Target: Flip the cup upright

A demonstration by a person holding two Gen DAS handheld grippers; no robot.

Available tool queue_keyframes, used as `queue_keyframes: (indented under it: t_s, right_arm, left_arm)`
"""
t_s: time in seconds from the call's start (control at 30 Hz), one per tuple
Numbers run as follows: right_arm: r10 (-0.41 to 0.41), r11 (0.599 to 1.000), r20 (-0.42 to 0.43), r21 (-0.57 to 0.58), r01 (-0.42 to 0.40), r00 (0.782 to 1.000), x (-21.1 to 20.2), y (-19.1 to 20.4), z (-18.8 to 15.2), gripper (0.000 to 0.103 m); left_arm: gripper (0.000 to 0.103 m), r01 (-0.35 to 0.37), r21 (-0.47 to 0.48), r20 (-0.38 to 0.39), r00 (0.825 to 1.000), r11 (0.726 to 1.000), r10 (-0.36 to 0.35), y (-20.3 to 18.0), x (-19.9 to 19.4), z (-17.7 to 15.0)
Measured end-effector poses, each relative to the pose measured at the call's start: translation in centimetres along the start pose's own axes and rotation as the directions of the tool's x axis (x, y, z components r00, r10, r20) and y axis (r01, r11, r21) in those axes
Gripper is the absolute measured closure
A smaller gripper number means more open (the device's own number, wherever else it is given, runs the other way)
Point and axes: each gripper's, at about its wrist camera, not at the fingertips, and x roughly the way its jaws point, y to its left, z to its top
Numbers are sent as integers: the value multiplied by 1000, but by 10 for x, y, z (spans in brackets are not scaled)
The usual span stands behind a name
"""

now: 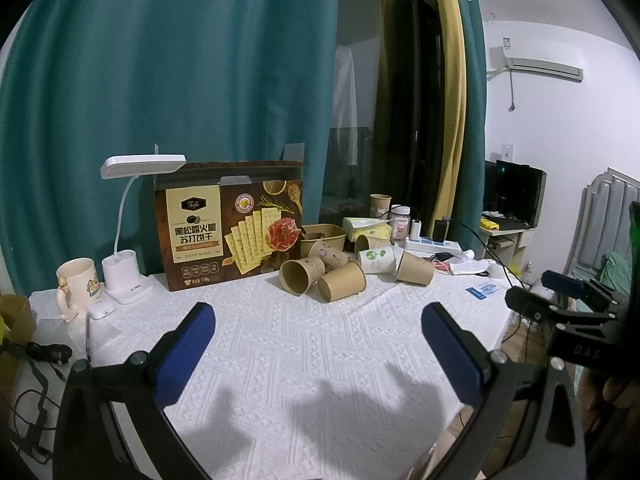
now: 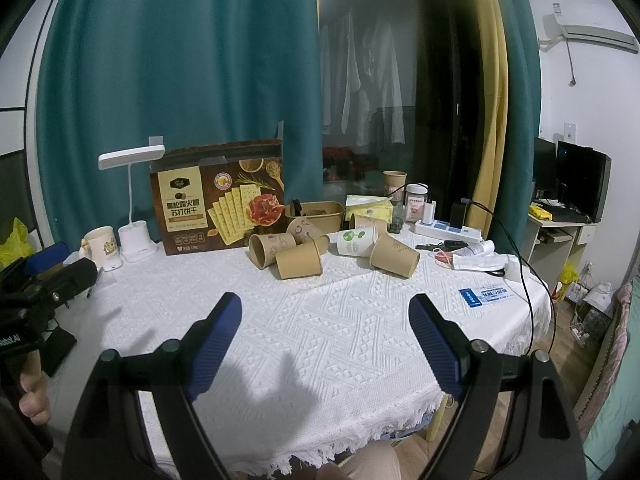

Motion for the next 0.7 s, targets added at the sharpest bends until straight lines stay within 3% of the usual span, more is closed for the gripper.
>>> queue_keyframes:
  t_s: [0.7]
  right_arm:
    - [-1, 1000, 2, -5, 1, 1000, 0, -1, -1, 19]
  left_arm:
    - [0, 5, -14, 0, 1000, 1000, -5, -1, -2, 1]
